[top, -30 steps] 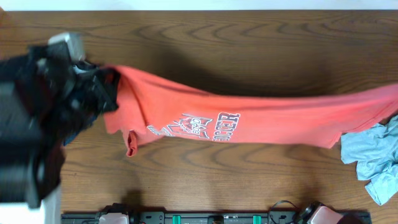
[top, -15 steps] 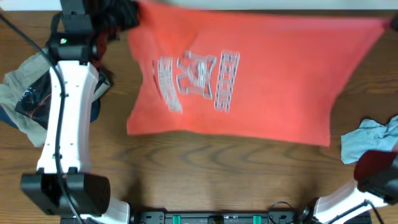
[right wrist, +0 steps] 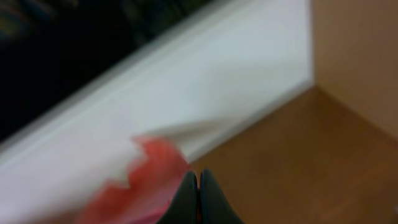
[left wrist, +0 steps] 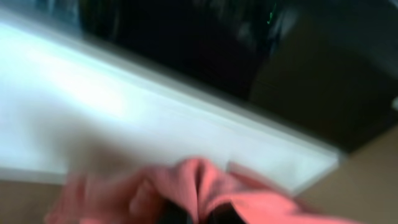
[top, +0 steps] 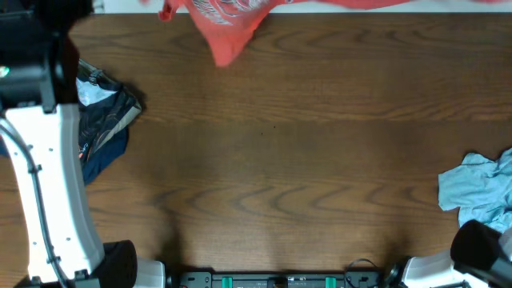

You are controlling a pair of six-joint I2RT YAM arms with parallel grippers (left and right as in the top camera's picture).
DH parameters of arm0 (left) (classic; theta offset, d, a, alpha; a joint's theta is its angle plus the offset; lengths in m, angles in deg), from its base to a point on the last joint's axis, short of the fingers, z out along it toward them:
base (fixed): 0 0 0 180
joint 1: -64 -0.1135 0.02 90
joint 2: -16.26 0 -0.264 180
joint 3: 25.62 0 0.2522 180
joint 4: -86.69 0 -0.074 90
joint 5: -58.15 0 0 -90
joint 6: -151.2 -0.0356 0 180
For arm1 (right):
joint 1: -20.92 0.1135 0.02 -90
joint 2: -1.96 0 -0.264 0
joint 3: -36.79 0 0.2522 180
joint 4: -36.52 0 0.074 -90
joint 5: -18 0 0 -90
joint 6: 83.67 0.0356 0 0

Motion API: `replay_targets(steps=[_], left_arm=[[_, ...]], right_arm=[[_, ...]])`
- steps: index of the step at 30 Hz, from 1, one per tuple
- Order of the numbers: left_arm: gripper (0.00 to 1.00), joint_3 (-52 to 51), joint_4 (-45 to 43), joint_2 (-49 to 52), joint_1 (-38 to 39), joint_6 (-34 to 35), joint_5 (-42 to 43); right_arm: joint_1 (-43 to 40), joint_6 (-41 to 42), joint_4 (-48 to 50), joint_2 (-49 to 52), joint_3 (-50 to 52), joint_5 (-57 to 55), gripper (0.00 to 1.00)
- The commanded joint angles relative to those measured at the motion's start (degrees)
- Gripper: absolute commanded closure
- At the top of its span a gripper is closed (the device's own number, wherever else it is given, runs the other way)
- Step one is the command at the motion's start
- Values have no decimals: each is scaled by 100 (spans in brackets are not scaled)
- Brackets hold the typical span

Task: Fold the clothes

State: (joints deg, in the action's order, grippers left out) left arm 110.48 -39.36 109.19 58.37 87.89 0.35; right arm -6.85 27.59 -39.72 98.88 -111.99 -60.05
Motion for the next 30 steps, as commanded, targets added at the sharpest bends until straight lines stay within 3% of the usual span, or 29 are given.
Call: replay_targets(steps=[1,6,9,16,18,21,30], left_arm=[[94,-197,1609,223,-20,-881,315],[94,-955,3921,389,208,-2103,304],[94,-1880,4334,444,411,-2461,297],[92,-4424,3727,448,807,-2710,227],[77,-5018,3499,448,850,-2702,234],[65,-5707,3357,448,901,-2693,234],[63,-5912,2920,442,699,-2822,144]], right_arm=[[-44,-420,-796,328,286,-927,99],[-9,-439,-1827,446,1290,-1952,99],[-13,-439,-1891,446,2164,-2437,99],[-57,-407,-1556,446,4061,-2809,99],[-90,-372,-1366,446,4524,-2868,99],[-173,-273,-1130,446,4972,-2889,99],[-219,-245,-1012,444,5093,-2699,99]])
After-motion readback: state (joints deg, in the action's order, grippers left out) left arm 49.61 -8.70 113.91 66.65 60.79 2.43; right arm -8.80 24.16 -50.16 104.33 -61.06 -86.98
